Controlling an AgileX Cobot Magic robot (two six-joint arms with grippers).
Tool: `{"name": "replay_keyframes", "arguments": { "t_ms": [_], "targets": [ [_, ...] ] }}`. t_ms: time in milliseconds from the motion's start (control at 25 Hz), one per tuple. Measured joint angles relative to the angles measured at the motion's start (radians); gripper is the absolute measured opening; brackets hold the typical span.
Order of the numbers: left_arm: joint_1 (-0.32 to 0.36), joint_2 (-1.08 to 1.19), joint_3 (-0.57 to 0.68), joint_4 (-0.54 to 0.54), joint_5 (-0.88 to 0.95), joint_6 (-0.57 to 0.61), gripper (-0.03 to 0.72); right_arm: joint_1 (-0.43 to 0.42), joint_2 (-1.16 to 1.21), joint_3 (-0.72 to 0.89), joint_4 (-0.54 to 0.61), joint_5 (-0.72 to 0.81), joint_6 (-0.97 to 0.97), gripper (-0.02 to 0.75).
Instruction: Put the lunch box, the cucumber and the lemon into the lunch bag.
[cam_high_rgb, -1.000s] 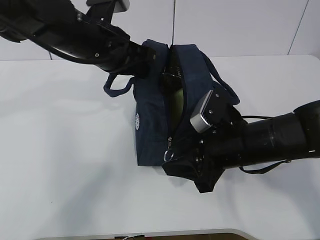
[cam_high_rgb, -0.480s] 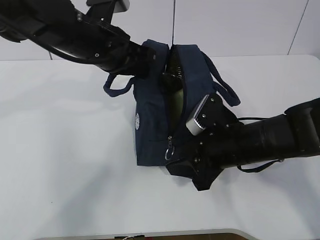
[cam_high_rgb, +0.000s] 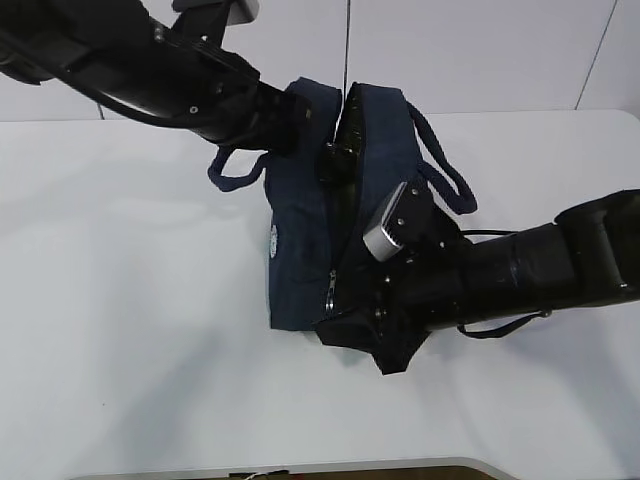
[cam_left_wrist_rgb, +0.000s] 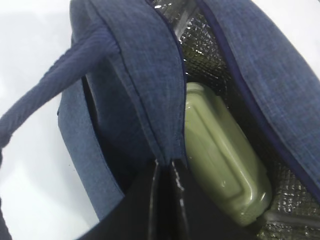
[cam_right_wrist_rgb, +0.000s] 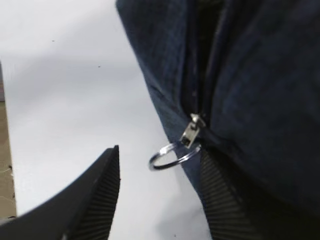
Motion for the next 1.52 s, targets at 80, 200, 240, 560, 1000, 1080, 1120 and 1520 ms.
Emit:
{"name": "replay_keyframes", "arguments": {
  "t_ms": [80,200,240,560,1000,1080,1120,1520],
  "targets": [
    [0.0,0.0,0.0,0.0,0.0,0.0,-0.013,0.0,0.015,0.0,0.0,0.023,0.0,0.419],
    [0.0,0.0,0.0,0.0,0.0,0.0,-0.013,0.0,0.039,-0.004,0.0,0.076,-0.001,0.419],
    [0.0,0.0,0.0,0.0,0.0,0.0,-0.013,0.0,0.045,-0.004,0.0,0.084,-0.001,0.419],
    [0.0,0.0,0.0,0.0,0.0,0.0,-0.013,0.0,0.049,-0.021,0.0,0.089,-0.001,0.419],
    [0.0,0.0,0.0,0.0,0.0,0.0,-0.013,0.0,0.049,-0.044,-0.002,0.043,0.011,0.28],
    [0.0,0.0,0.0,0.0,0.0,0.0,-0.013,0.0,0.049,-0.044,-0.002,0.041,0.011,0.246],
    [0.0,0.0,0.0,0.0,0.0,0.0,-0.013,0.0,0.049,-0.044,-0.002,0.041,0.011,0.237],
    [0.0,0.0,0.0,0.0,0.0,0.0,-0.013,0.0,0.049,-0.046,-0.002,0.02,0.032,0.019]
  ]
}}
